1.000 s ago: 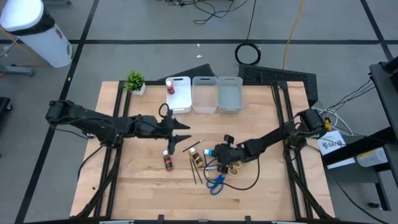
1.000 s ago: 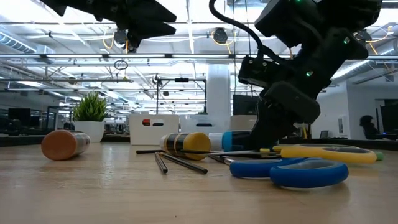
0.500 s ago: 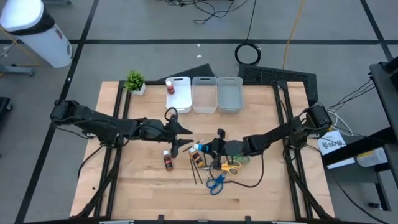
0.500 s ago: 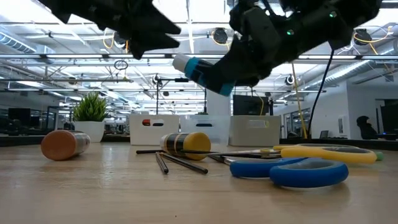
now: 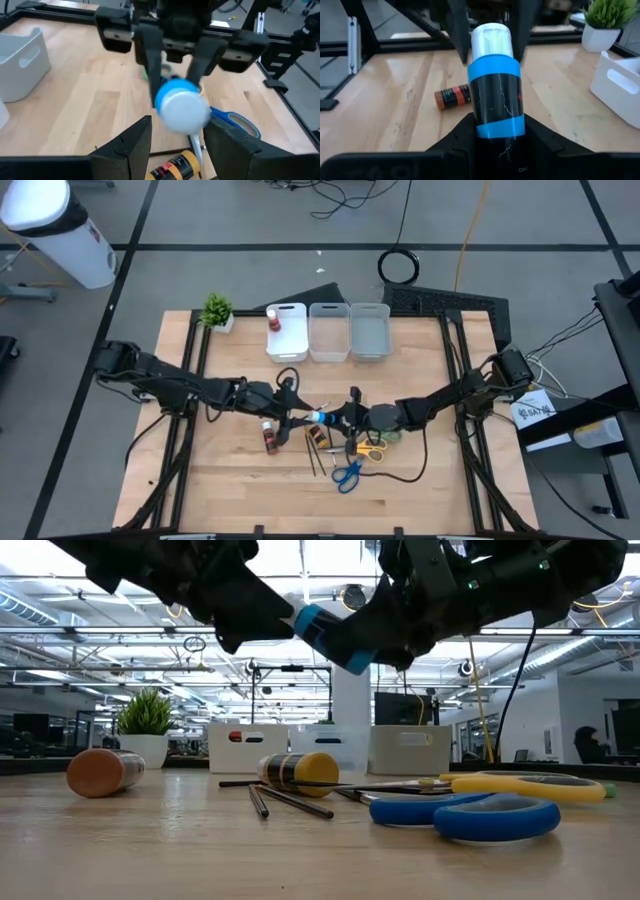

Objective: Pick & Place Paint Supplies
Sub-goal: Put the blue paint bottle into the white bin

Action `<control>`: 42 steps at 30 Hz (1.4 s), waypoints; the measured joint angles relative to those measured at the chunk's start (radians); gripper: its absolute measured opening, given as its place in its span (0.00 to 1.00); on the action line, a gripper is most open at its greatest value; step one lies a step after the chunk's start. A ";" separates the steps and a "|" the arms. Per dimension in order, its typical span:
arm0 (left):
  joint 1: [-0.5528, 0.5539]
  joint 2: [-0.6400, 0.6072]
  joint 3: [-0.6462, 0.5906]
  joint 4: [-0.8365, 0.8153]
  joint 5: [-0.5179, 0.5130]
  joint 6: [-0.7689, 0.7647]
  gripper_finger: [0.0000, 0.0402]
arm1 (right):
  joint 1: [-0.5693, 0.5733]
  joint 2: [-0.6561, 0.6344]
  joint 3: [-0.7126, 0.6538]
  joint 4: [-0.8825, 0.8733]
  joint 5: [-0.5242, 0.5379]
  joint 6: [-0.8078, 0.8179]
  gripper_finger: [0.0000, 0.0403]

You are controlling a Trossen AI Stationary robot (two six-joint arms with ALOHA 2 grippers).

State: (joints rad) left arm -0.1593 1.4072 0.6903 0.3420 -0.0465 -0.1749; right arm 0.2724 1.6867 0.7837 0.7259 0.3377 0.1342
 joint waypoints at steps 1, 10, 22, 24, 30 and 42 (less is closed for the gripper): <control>0.000 0.014 0.000 0.024 0.001 0.008 0.46 | 0.002 0.000 0.000 0.004 0.001 -0.001 0.25; 0.000 0.049 0.001 0.126 -0.002 0.064 0.46 | 0.004 0.000 0.000 -0.002 0.000 0.001 0.25; 0.007 0.048 0.001 0.117 0.033 0.068 0.30 | 0.004 0.000 0.000 -0.008 0.005 0.012 0.26; 0.018 0.043 0.001 0.113 0.034 0.053 0.30 | 0.004 0.000 0.000 -0.011 0.004 0.013 0.29; 0.053 -0.097 0.010 -0.098 -0.008 -0.001 0.30 | -0.006 -0.004 0.003 -0.038 0.009 0.010 0.43; 0.210 -0.326 0.194 -0.592 -0.245 0.042 0.30 | -0.017 0.000 -0.001 -0.076 -0.001 0.014 0.53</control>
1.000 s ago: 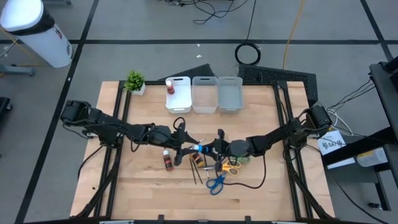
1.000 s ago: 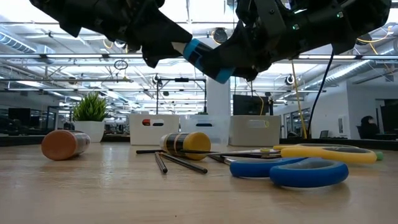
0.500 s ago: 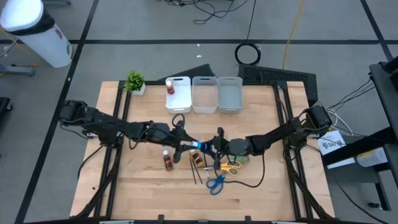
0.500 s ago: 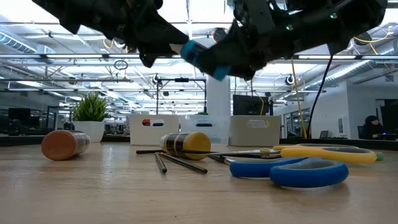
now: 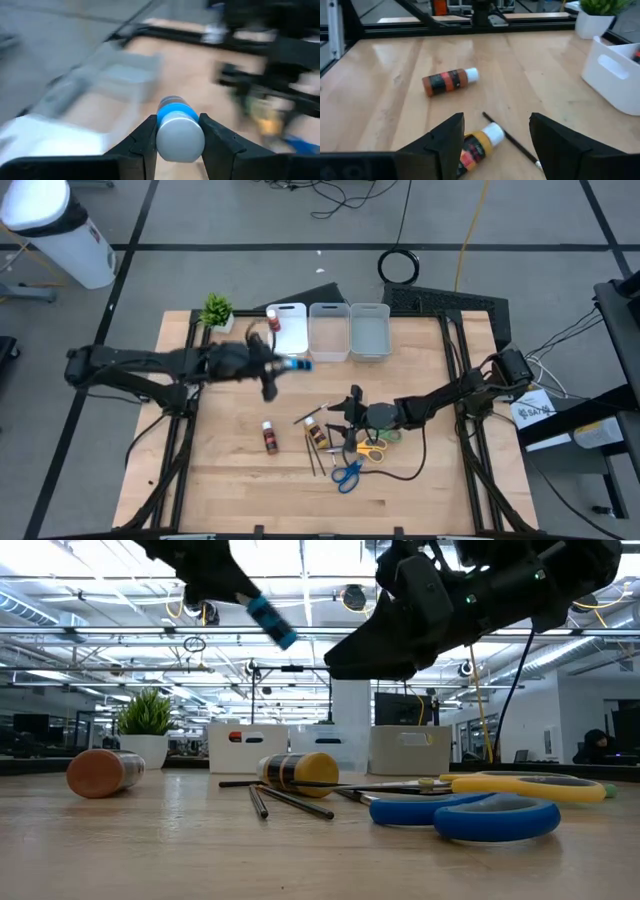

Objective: Pick & Place Paint Supplies
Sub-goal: Put the blue paint bottle into the white bin

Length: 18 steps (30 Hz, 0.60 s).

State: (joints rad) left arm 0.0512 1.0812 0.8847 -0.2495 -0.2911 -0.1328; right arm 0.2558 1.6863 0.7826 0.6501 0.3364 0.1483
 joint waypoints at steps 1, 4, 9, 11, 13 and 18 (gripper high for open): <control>0.025 -0.001 0.027 -0.050 -0.015 0.002 0.30 | -0.002 0.000 0.000 0.000 -0.002 0.002 0.53; 0.107 0.038 0.121 -0.141 -0.015 0.024 0.30 | -0.007 0.000 0.000 0.004 -0.001 0.021 0.52; 0.273 0.177 0.281 -0.327 -0.009 0.075 0.30 | -0.015 0.000 0.000 -0.001 0.000 0.022 0.52; 0.343 0.246 0.347 -0.353 -0.002 0.098 0.30 | -0.018 0.000 0.000 -0.012 -0.001 0.022 0.52; 0.407 0.325 0.395 -0.384 0.021 0.130 0.30 | -0.022 0.000 0.000 -0.015 0.000 0.022 0.52; 0.535 0.503 0.505 -0.400 0.120 0.178 0.30 | -0.032 0.000 0.000 -0.036 0.000 0.023 0.51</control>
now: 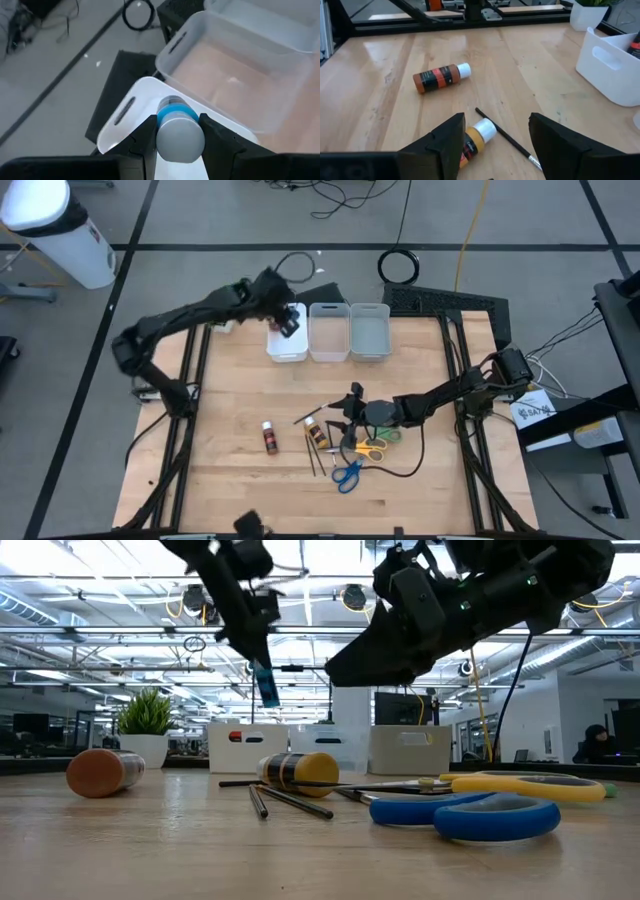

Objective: Pick & Place Paint Supplies
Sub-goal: Put the blue paint bottle into the white bin

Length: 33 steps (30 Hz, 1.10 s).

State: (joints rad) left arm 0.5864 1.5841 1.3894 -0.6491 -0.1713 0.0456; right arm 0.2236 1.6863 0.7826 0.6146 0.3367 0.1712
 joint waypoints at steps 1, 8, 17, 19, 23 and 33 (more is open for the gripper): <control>0.020 0.033 0.017 -0.001 0.013 0.002 0.30 | -0.001 0.000 0.000 -0.008 0.000 0.000 0.51; 0.090 0.201 0.078 -0.004 0.049 0.006 0.30 | -0.006 0.000 0.000 -0.029 0.001 0.008 0.51; 0.099 0.301 0.076 0.006 0.070 -0.001 0.30 | -0.006 0.000 0.000 -0.031 0.001 0.008 0.50; 0.098 0.317 0.076 0.005 0.071 -0.004 0.30 | -0.006 0.000 0.000 -0.033 0.000 0.008 0.50; 0.097 0.333 0.077 0.020 0.074 -0.007 0.30 | -0.006 0.000 0.000 -0.033 0.001 0.008 0.49; 0.086 0.334 0.076 0.024 0.055 -0.002 0.51 | -0.006 0.000 0.000 -0.033 0.000 0.008 0.49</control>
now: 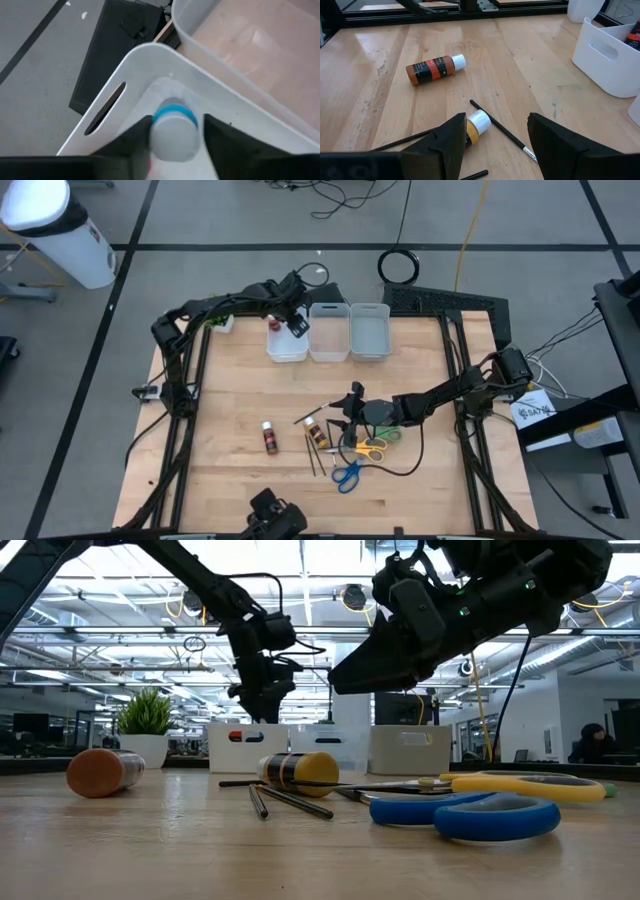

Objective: Pick & Place Paint Supplies
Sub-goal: Put the blue paint bottle into the white bin, then put the yellow paint bottle into the white bin

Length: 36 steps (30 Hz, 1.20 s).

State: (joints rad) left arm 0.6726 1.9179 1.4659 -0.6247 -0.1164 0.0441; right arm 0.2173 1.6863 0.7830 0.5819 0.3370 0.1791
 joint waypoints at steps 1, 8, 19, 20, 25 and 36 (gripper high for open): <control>0.000 0.000 0.000 -0.001 0.000 0.000 0.57 | 0.000 0.000 0.000 0.000 0.000 0.000 0.49; -0.014 -0.043 -0.002 -0.025 -0.003 -0.028 0.83 | 0.001 0.000 0.000 0.000 0.000 0.009 0.49; -0.146 -0.356 -0.024 -0.092 0.032 -0.105 0.97 | 0.010 0.000 0.000 0.000 -0.063 0.108 0.49; -0.177 -0.395 -0.043 -0.077 0.035 -0.110 0.97 | 0.019 0.000 0.000 0.001 -0.086 0.114 0.49; -0.357 -0.607 -0.237 0.139 0.030 -0.128 0.97 | 0.102 0.000 0.007 -0.006 -0.086 0.156 0.49; -0.666 -0.929 -0.800 0.832 -0.015 -0.176 0.97 | 0.222 0.090 0.221 -0.284 0.137 0.180 0.49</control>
State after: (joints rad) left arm 0.0062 0.9887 0.6663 0.2077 -0.1314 -0.1320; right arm 0.4397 1.7764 1.0038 0.2984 0.4742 0.3592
